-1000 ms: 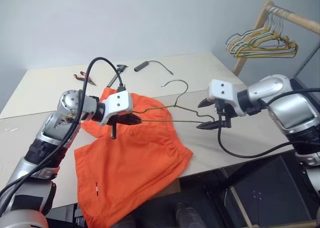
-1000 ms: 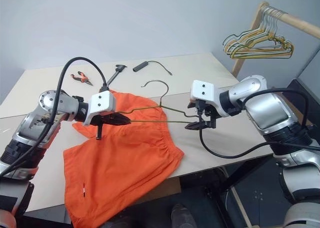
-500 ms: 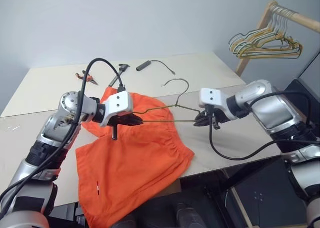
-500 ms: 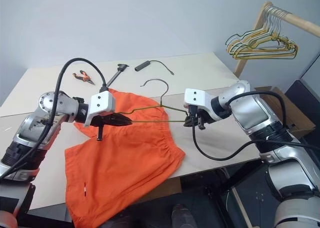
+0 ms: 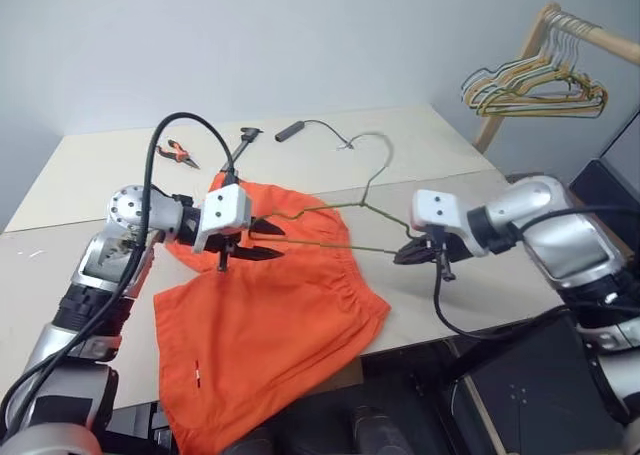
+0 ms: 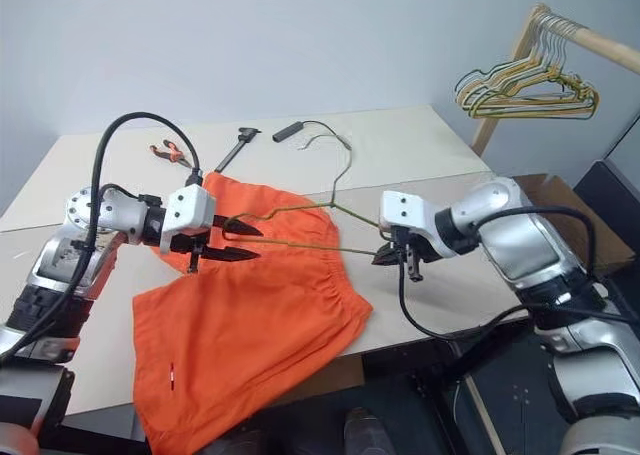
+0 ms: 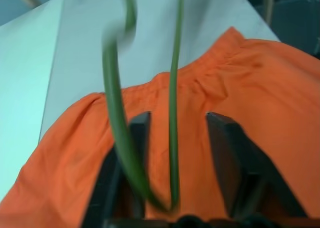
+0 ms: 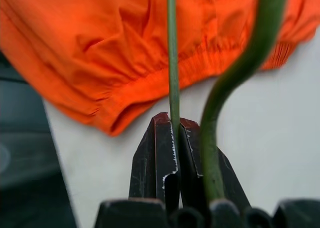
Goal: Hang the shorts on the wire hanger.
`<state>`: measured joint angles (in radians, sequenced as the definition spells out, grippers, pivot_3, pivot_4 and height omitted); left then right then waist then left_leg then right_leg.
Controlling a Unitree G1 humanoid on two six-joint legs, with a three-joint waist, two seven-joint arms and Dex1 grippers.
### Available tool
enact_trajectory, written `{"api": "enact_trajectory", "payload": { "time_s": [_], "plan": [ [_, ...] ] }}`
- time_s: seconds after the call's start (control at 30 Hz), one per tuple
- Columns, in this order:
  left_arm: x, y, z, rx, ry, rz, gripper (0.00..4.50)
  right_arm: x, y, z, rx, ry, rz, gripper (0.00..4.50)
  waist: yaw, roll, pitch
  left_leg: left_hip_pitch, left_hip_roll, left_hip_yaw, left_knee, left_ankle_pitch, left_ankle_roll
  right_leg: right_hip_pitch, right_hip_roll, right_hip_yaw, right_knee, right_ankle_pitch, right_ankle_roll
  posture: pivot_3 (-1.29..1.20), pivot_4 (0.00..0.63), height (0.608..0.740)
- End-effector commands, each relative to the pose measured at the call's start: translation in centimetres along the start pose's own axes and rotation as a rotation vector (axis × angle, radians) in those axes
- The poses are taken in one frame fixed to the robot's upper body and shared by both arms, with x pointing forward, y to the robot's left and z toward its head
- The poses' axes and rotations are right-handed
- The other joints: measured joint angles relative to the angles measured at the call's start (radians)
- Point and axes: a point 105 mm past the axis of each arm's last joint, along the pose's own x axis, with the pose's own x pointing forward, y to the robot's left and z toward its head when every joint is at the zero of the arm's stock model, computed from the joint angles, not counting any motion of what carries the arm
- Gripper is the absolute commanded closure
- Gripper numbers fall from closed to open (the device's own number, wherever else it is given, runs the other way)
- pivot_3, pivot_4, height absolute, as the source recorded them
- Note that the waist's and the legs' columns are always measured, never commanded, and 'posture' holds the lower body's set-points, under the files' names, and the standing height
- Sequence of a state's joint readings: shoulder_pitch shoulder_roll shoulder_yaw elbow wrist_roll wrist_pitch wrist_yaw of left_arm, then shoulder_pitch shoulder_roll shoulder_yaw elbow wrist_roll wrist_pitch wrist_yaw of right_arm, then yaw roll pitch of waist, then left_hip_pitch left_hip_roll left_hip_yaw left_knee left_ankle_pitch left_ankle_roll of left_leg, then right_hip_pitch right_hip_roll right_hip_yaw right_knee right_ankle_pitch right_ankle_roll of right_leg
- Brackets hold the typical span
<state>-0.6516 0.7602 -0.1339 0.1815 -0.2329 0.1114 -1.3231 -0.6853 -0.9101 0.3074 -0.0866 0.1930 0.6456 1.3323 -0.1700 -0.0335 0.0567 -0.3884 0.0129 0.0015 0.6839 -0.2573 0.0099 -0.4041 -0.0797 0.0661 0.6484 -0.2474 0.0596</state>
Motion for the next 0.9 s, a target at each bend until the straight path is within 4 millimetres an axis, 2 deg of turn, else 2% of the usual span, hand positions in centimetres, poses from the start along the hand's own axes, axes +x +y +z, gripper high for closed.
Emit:
{"api": "enact_trajectory", "payload": {
  "time_s": [0.03, 0.1, 0.17, 0.33, 0.47, 0.7, 0.9],
  "plan": [
    [-2.4, 2.3, 0.9, 0.007, -0.040, 0.143, 1.30, -2.3, 0.4, -1.0, 0.152, -0.046, -0.081, 4.50, 0.001, 0.000, 0.000, 0.000, 0.000, 0.000, 0.000, 0.000, 0.000, 0.000, 0.000, 0.000, 0.000, 0.000, 0.000, -0.14, 0.000, 0.740],
    [-3.1, 2.5, 1.1, -0.029, -0.080, 0.181, 0.67, -2.9, 0.9, -2.9, 0.305, -0.040, -0.105, 4.50, 0.003, 0.000, 0.000, 0.000, 0.000, 0.000, 0.000, 0.000, 0.000, 0.000, 0.000, 0.000, 0.000, 0.000, 0.000, -0.14, 0.000, 0.740],
    [-3.3, 1.5, 1.8, -0.057, -0.129, 0.160, 0.02, -3.2, 1.6, -4.6, 0.467, -0.040, -0.118, 4.50, 0.002, 0.000, 0.000, 0.000, 0.000, 0.000, 0.000, 0.000, 0.000, 0.000, 0.000, 0.000, 0.000, 0.000, 0.000, -0.13, 0.005, 0.740],
    [-3.3, -1.6, 3.0, -0.080, -0.190, 0.087, 0.02, -3.1, 3.1, -7.4, 0.831, -0.034, -0.113, 4.50, 0.006, 0.003, -0.002, 0.001, 0.002, 0.000, 0.000, 0.000, 0.000, 0.001, 0.000, 0.001, 0.000, 0.000, 0.000, -0.12, 0.013, 0.740],
    [-3.2, -3.6, 2.4, -0.081, -0.147, 0.039, 0.02, -2.6, 4.2, -8.8, 1.066, -0.016, -0.021, 4.50, 0.017, 0.003, -0.002, 0.004, 0.001, 0.001, 0.000, 0.000, 0.000, 0.004, 0.002, 0.002, 0.000, 0.000, 0.000, -0.11, 0.022, 0.740],
    [-3.5, -4.1, 2.6, -0.116, -0.147, 0.054, 0.02, -0.9, 6.9, -9.7, 1.136, 0.036, 0.159, 4.50, 0.038, 0.003, -0.002, 0.006, 0.001, 0.002, 0.000, 0.000, 0.000, 0.007, 0.003, 0.001, -0.002, 0.000, 0.000, -0.09, 0.032, 0.740],
    [-3.6, -4.2, 2.7, -0.109, -0.134, 0.048, 0.02, -0.3, 7.5, -9.6, 1.140, 0.036, 0.214, 4.50, 0.051, 0.003, -0.002, 0.007, 0.001, 0.003, 0.000, 0.000, 0.000, 0.008, 0.003, 0.001, -0.002, 0.000, 0.000, -0.08, 0.035, 0.740]
  ]
}}
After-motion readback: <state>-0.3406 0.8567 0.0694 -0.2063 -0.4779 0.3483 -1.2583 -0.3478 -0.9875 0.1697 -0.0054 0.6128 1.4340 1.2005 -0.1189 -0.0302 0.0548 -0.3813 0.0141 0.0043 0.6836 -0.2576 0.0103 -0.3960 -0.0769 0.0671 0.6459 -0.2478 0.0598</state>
